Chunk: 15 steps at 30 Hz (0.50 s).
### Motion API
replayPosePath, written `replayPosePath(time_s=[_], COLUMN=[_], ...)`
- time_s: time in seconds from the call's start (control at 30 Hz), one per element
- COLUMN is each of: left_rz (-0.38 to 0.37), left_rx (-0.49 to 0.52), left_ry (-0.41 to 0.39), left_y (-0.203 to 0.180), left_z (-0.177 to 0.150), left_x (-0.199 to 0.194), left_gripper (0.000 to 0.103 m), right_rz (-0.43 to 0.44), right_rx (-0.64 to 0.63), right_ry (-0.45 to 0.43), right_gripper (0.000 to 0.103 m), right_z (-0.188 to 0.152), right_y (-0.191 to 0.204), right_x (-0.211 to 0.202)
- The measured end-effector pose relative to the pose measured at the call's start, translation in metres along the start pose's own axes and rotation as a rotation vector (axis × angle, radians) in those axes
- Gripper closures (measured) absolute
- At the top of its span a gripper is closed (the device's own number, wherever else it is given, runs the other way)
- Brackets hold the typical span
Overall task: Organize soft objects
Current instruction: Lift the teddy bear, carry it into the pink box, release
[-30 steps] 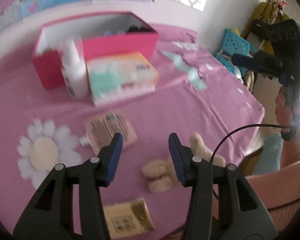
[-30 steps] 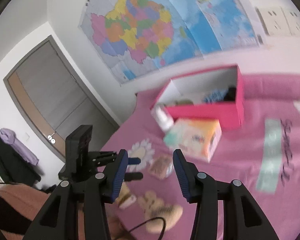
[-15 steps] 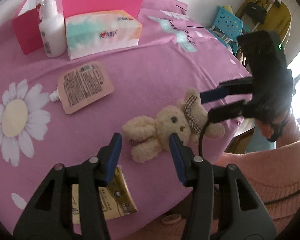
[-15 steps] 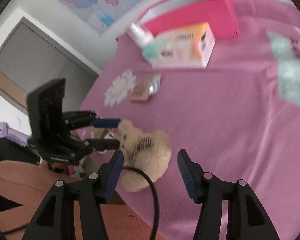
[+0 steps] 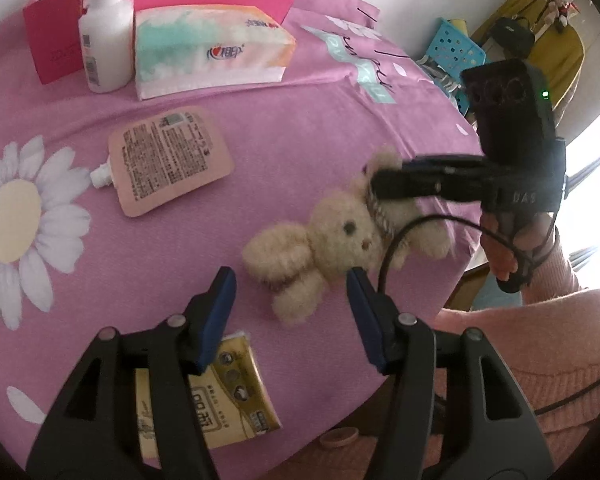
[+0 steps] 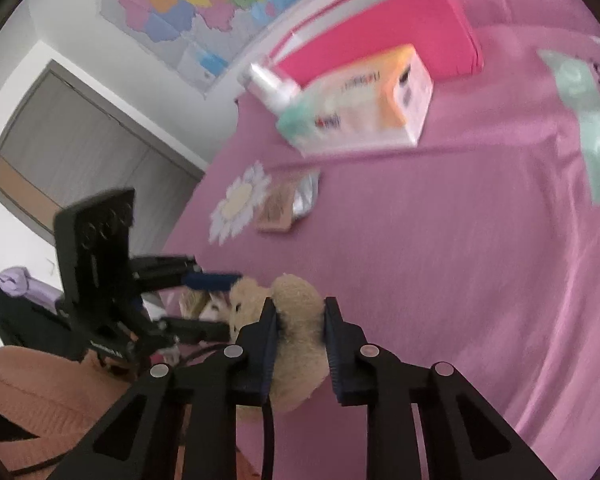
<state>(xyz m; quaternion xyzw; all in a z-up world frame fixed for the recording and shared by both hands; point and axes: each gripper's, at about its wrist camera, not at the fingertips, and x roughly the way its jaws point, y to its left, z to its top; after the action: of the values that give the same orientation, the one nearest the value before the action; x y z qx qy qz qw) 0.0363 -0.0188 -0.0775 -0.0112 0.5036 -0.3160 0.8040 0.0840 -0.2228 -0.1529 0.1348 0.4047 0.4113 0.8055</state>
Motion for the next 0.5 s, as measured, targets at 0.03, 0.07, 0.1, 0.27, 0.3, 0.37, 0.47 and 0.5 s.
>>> replayPosePath(time_s=[0.03,0.07,0.1,0.27,0.3,0.37,0.47,0.5], left_rz=[-0.001,-0.003,-0.001,0.046,0.056,0.093,0.12,0.118], left_rx=[0.0,0.001,0.001,-0.029,-0.034,-0.043,-0.026,-0.024], left_ry=[0.001,-0.001,-0.003,-0.058,-0.065,-0.085,-0.088,-0.082], left_y=[0.0,-0.001,-0.001,0.007,0.01,0.015,0.015,0.015], left_z=[0.001,0.003,0.005,0.024,0.026,0.035,0.043,0.044], left_x=[0.001,0.002,0.003,-0.001,-0.001,-0.002,0.002,0.004], left_gripper=[0.044,0.044,0.044,0.044,0.044,0.044,0.044,0.044], right_rz=[-0.013,-0.028,-0.036,-0.09,-0.087,-0.101,-0.184,-0.203], right_rx=[-0.015,-0.034,-0.049,-0.123,-0.127,-0.13,-0.178,-0.19], right_ry=[-0.021,-0.043,-0.061,-0.172,-0.178,-0.185,-0.164,-0.157], right_gripper=[0.082,0.083,0.083,0.083,0.083,0.083,0.083,0.083], right_z=[0.002,0.005,0.007,0.026,0.03,0.036,0.04,0.041], right_y=[0.003,0.006,0.008,0.013,0.011,0.008,0.006,0.005], right_x=[-0.003,-0.005,-0.007,-0.015,-0.014,-0.009,0.0,0.002])
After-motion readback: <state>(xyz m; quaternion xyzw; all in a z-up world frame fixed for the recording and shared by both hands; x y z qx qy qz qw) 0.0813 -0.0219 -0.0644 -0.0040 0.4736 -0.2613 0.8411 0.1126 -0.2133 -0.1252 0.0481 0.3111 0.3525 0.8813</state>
